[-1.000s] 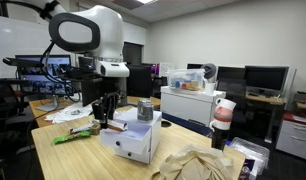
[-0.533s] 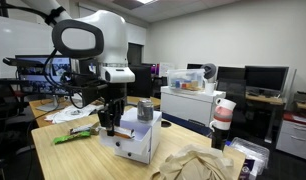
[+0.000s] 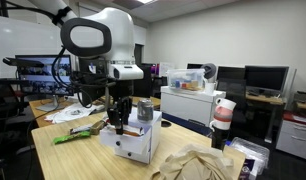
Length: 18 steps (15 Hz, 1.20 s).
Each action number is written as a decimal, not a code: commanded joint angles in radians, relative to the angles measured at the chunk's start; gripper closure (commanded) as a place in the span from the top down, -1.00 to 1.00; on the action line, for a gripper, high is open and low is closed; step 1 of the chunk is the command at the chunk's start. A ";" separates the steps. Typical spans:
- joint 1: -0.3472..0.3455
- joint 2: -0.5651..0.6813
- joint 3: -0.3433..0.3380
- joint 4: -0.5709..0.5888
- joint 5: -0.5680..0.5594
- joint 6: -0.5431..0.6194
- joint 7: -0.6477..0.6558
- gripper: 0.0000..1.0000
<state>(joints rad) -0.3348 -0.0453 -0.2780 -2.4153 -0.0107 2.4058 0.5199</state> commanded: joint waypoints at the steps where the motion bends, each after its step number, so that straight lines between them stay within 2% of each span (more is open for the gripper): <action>1: 0.011 0.029 0.000 0.040 -0.012 0.001 0.031 -0.66; 11: 0.068 0.070 0.016 0.072 0.012 0.001 0.037 -0.66; 17: 0.082 0.086 0.011 0.064 0.000 0.006 0.103 -0.66; 18: 0.083 0.089 0.011 0.065 -0.003 0.003 0.119 0.34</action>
<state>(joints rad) -0.2564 0.0358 -0.2651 -2.3540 -0.0074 2.4056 0.5931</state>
